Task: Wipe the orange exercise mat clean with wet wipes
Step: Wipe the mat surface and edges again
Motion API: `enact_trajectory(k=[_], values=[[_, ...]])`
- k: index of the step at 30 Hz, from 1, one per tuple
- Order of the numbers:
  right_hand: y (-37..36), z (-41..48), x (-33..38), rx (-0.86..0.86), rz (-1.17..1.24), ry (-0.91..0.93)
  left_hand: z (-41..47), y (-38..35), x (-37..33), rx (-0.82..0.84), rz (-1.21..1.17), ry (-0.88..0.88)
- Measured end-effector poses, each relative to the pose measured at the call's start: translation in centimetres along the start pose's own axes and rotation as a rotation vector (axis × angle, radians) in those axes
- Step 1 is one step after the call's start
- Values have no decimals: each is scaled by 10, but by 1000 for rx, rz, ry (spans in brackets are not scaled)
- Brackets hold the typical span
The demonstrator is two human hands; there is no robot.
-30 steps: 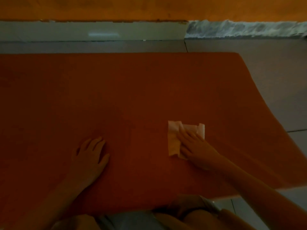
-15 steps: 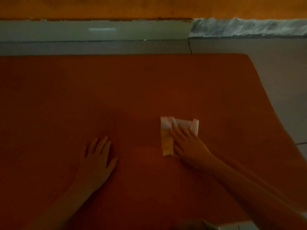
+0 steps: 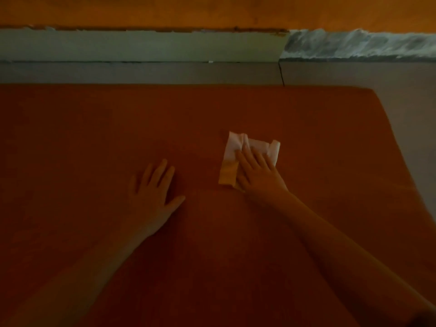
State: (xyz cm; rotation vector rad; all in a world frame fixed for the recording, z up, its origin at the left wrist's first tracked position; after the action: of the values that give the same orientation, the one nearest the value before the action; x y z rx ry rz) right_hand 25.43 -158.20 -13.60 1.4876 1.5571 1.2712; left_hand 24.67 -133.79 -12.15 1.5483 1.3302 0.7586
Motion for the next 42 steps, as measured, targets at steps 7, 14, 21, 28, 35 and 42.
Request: enact_trajectory(k=[7,14,21,28,35,42], values=[[13,31,1,-41,71,0,46,9,-12,55,66,54],[38,114,-27,-74,63,-118,45,17,-18,-1,127,49],[56,145,41,-108,34,180,48,22,-22,20,192,43],[72,150,-92,-102,35,-187,48,24,-25,87,266,31],[45,105,-33,-72,-66,-39,49,22,-25,103,294,22],[22,19,-77,-64,-45,60,46,23,-23,116,310,19]])
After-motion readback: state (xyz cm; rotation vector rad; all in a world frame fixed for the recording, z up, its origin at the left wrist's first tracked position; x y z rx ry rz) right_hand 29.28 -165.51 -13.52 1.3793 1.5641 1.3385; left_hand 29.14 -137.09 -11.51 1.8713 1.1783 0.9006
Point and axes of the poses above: each hand's wrist, its own z-axis towards the middle knuckle, its own y-axis out of the back of the hand, x = y × z, the point moved 8 cm from there along z, towards the middle knuckle, and after that the axes turned 6 degrees about z, right-handed, at the moved point
